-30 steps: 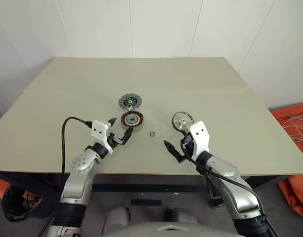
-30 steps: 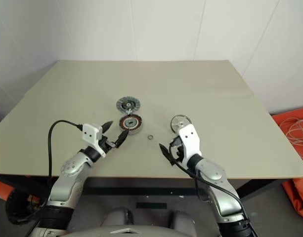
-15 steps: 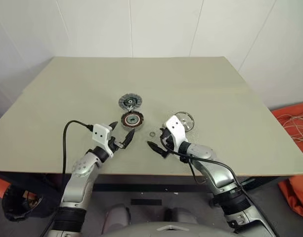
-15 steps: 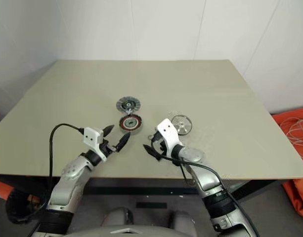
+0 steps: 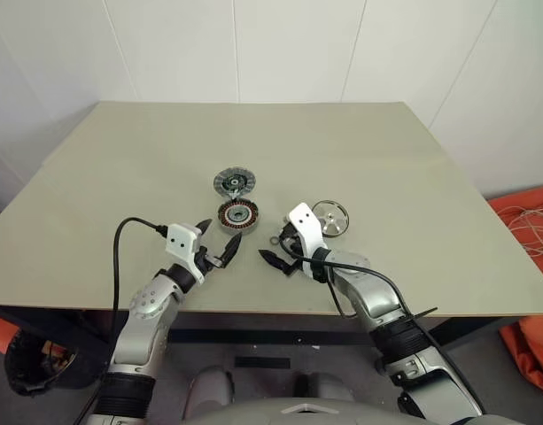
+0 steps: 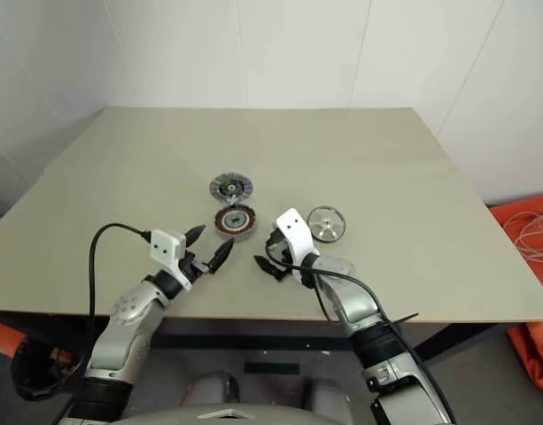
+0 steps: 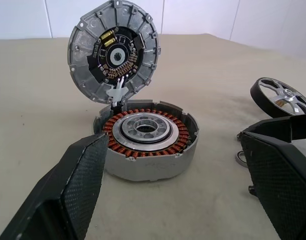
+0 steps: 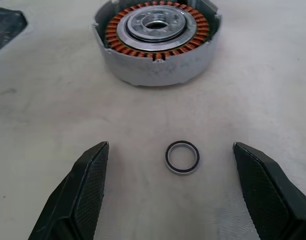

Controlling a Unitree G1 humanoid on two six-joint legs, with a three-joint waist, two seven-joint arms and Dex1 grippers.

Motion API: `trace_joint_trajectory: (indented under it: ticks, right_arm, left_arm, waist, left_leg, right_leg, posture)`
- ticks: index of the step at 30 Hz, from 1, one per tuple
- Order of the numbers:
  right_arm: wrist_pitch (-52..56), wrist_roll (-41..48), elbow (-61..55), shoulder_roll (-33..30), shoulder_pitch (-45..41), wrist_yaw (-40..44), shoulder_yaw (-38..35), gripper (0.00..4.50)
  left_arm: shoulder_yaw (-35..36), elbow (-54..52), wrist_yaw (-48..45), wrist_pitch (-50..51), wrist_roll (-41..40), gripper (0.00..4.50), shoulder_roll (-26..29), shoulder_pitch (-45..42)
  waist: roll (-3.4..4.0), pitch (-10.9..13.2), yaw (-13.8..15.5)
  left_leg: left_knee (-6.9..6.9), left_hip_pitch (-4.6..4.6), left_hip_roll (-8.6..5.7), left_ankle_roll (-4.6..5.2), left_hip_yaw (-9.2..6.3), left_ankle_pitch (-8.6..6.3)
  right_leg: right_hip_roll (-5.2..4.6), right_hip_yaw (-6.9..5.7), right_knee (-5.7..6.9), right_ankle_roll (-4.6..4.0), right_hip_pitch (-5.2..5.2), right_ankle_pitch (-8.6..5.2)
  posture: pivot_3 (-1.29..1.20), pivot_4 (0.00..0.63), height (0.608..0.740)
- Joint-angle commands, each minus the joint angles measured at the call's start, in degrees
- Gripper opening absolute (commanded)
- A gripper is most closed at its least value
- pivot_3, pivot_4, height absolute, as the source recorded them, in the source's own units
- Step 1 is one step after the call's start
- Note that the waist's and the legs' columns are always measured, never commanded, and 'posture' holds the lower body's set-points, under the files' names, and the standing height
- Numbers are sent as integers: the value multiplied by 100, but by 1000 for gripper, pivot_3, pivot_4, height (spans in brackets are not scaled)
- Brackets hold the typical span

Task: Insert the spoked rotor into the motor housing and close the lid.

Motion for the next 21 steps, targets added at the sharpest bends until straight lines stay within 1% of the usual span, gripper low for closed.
trace_joint_trajectory:
  ticks: [1,6,13,16,21]
  right_arm:
    - [-28,7,82,18,-226,-28,-188,4500]
    - [39,-30,97,-3,-312,-41,-189,4500]
    - [151,-67,-114,-12,-222,-26,-100,4500]
    - [194,-78,-221,-35,-163,-6,-69,3919]
    - [245,-77,-339,-50,-117,-9,-75,2153]
  left_arm:
    - [-14,-80,-82,-165,-22,4476,16,-43]
    - [14,-45,-115,-214,-34,4476,21,-27]
    - [35,-25,-141,-232,-60,4476,37,-18]
    - [29,-31,-139,-227,-59,4500,39,-16]
    - [3,-48,-128,-215,-44,4500,32,-16]
  waist:
    - [0,0,-1]
    - [1,0,0]
    - [1,0,0]
    - [0,0,0]
    - [1,0,-1]
  left_leg:
    - [0,0,0,0,0,0]
    - [0,0,0,0,1,0]
    - [0,1,0,0,1,0]
    - [0,0,0,0,1,0]
    - [-1,0,1,0,1,0]
  right_leg:
    - [0,0,0,0,0,0]
    - [0,0,0,0,0,0]
    - [0,0,0,-1,0,0]
    - [0,0,0,0,0,0]
    - [0,0,0,-1,-2,0]
  posture:
    - [0,0,740]
    - [0,0,740]
    - [0,0,740]
    - [0,0,740]
    - [0,0,740]
